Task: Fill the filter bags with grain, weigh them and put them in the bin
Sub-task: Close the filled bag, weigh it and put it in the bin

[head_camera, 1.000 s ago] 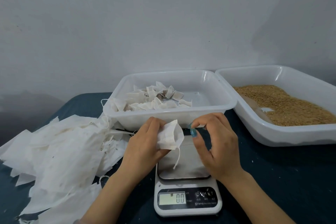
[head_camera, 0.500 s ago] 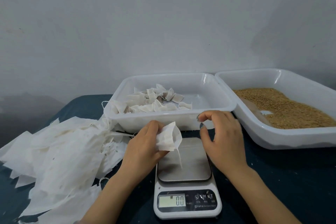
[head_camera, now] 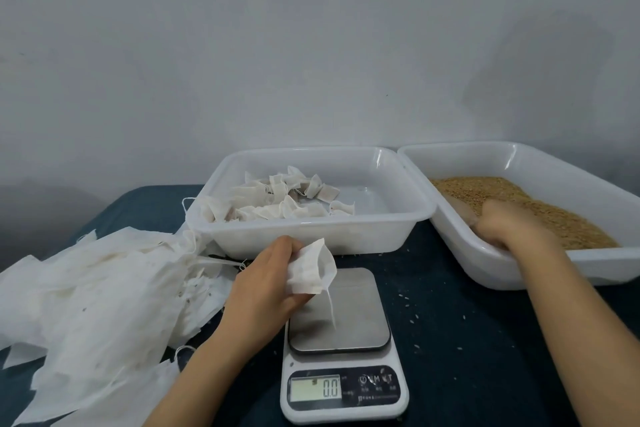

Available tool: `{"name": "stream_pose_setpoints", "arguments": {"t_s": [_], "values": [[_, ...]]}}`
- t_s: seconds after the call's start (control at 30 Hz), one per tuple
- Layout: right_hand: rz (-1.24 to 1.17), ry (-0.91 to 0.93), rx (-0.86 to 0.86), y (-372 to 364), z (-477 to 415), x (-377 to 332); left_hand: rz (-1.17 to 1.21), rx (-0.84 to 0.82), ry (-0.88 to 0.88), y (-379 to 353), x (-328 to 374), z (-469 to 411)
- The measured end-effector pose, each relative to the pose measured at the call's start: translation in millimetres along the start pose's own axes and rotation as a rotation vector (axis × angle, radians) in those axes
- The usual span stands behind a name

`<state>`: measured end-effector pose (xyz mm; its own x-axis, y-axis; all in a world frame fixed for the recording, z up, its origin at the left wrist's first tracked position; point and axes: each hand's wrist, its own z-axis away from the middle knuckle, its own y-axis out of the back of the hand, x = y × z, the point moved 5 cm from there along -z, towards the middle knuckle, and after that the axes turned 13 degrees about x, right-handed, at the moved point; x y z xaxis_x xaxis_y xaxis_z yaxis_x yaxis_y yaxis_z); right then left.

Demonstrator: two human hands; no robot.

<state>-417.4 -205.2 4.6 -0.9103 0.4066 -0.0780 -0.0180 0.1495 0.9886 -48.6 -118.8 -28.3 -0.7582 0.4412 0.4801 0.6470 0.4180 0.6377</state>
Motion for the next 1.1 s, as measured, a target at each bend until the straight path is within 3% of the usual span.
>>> {"name": "stream_pose_setpoints", "arguments": {"t_s": [0.13,0.37,0.57,0.73,0.93,1.1], "values": [[-0.012,-0.016,-0.038,-3.6,-0.4,-1.5,0.021,-0.003,0.024,1.0,-2.4,0.4],[-0.271,-0.094,-0.190,-4.8,-2.1,-4.1,0.038,-0.002,0.025,3.3,-2.6,2.7],[-0.286,-0.125,-0.059,2.6,-20.9,4.0,0.039,-0.011,0.035,1.6,-2.8,2.9],[-0.225,-0.203,-0.097,-9.1,-29.2,5.4,0.038,-0.016,0.029,1.6,-3.4,3.5],[-0.348,0.041,-0.245,-15.8,-19.5,-19.0,0.043,-0.017,0.031,2.5,-2.1,3.6],[-0.497,-0.108,-0.183,-11.3,-24.5,-11.4,0.034,-0.027,0.016,2.4,0.0,3.5]]}}
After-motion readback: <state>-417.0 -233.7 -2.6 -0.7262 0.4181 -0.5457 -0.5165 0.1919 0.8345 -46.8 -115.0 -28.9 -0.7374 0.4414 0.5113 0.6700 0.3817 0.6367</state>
